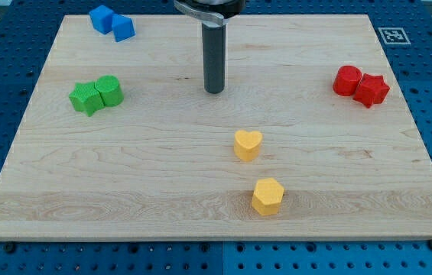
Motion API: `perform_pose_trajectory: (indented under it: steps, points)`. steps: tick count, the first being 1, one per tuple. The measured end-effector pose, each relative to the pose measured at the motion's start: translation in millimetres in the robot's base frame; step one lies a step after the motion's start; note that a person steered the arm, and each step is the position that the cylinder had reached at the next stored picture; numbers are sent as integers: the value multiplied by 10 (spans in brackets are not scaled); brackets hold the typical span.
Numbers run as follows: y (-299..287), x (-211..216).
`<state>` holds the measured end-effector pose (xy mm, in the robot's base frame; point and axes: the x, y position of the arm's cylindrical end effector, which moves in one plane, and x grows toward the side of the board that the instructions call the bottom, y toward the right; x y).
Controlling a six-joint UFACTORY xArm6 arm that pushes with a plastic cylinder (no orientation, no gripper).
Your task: Slide the yellow heart to the right side of the yellow hexagon
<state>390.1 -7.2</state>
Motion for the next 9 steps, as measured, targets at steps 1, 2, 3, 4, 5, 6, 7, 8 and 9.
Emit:
perform_pose_trajectory:
  steps: [1,2,3,4,5,6,7,8,9]
  points:
    - [0,282]
    - [0,617]
    - [0,834]
    - [75,861]
    - [281,1034]
    - [604,1136]
    - [916,1236]
    - [1034,1500]
    - [1006,1516]
